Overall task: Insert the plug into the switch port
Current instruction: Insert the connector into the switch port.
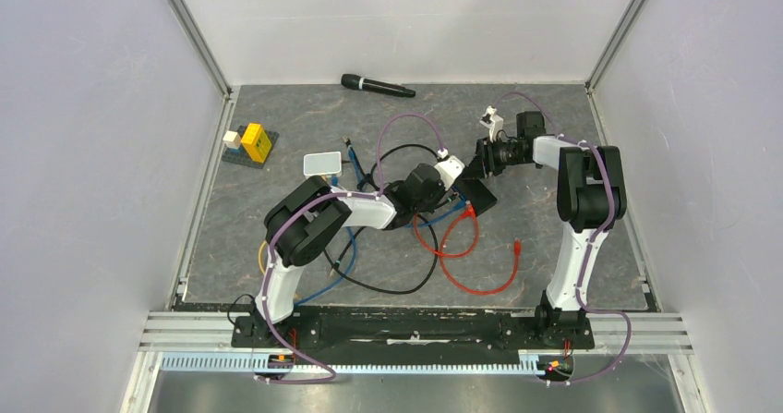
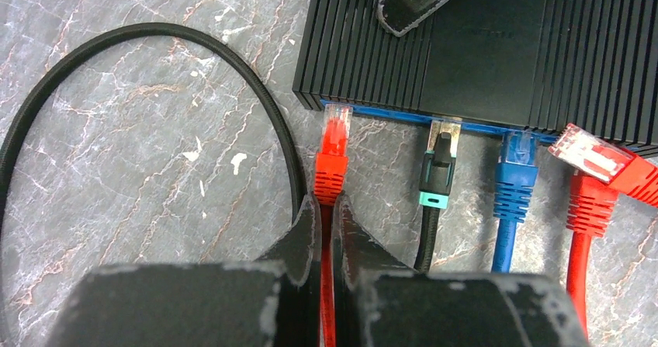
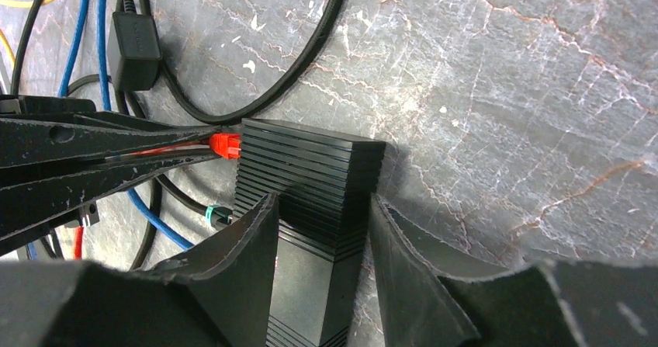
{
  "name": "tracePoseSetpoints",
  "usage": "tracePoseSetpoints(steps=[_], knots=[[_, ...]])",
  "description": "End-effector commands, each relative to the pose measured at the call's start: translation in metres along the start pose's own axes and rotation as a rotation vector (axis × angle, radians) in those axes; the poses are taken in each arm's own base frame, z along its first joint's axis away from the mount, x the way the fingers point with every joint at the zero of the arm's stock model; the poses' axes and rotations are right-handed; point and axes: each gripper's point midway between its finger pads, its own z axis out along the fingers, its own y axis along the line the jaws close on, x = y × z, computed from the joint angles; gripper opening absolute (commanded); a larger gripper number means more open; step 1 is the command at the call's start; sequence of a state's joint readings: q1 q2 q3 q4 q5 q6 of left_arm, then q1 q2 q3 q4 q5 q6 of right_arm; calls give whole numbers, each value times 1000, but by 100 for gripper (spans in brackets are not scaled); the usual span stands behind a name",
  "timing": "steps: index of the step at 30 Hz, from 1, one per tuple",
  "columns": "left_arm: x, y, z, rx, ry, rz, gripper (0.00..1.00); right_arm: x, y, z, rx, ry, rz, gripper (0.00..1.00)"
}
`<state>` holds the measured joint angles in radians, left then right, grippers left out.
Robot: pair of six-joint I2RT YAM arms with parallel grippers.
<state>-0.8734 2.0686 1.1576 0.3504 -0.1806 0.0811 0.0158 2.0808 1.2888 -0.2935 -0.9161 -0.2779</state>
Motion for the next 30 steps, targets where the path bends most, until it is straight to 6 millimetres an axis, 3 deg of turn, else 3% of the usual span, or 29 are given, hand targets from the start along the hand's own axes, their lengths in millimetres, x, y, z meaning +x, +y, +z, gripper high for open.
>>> tracePoseSetpoints(steps=[1,9,14,17,22,26,30], knots=[[-8,5,-3,-36,-26,38,2,41,13,13,-64,128,39,47],[-12,-13,-9,34,-67,89,2,49,23,19,-102,171,19,46],[-27,-33,-14,105,-121,101,2,45,34,23,-181,154,1,44],[-33,-38,-15,118,-143,99,2,53,39,25,-211,192,-10,43],[-32,-38,-12,110,-139,91,2,64,35,26,-193,229,3,43],[-28,-20,-10,-2,-113,72,2,68,40,27,-220,235,16,43],[-24,-19,-13,-6,-121,88,2,72,40,26,-208,257,-10,44]])
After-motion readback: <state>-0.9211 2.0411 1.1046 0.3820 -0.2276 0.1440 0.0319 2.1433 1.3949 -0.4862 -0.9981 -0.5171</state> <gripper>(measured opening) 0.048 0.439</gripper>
